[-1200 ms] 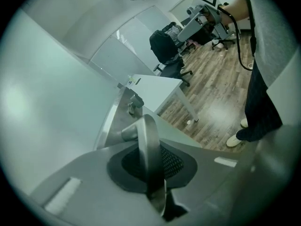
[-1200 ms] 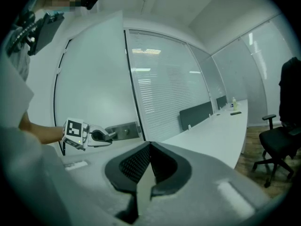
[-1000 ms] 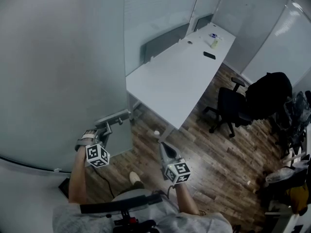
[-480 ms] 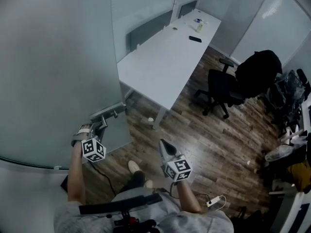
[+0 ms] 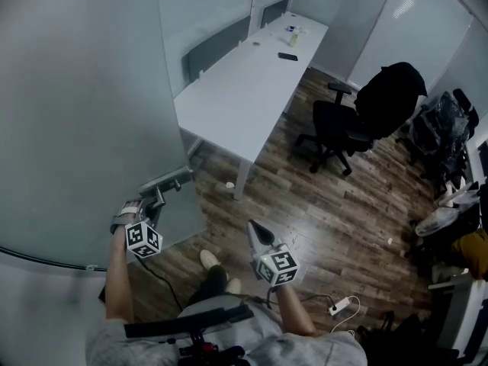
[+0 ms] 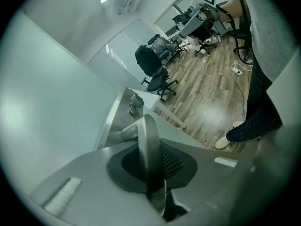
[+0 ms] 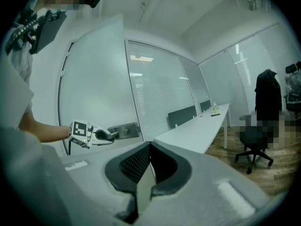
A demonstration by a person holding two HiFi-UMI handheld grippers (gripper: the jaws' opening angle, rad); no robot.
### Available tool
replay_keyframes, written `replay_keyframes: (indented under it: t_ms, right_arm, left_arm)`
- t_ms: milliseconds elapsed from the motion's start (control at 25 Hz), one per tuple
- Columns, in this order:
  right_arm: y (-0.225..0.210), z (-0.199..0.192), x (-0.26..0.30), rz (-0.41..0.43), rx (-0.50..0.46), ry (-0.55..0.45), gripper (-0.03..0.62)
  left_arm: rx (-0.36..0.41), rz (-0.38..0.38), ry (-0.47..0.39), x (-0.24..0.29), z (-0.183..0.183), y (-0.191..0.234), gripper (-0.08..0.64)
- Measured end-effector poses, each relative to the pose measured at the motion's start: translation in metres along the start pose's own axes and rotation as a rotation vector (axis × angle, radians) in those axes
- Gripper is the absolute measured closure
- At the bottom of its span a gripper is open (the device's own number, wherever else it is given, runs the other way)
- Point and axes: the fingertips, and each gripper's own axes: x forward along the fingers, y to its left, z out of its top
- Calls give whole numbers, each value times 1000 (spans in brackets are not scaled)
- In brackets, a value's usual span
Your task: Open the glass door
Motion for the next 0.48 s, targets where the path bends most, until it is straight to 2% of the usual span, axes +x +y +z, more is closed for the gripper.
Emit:
replay_keyframes:
  t_ms: [480]
  right_arm:
    - [15, -11, -48, 22, -8, 4, 591]
  left_arm:
    - [47, 2, -42, -30, 20, -35, 529]
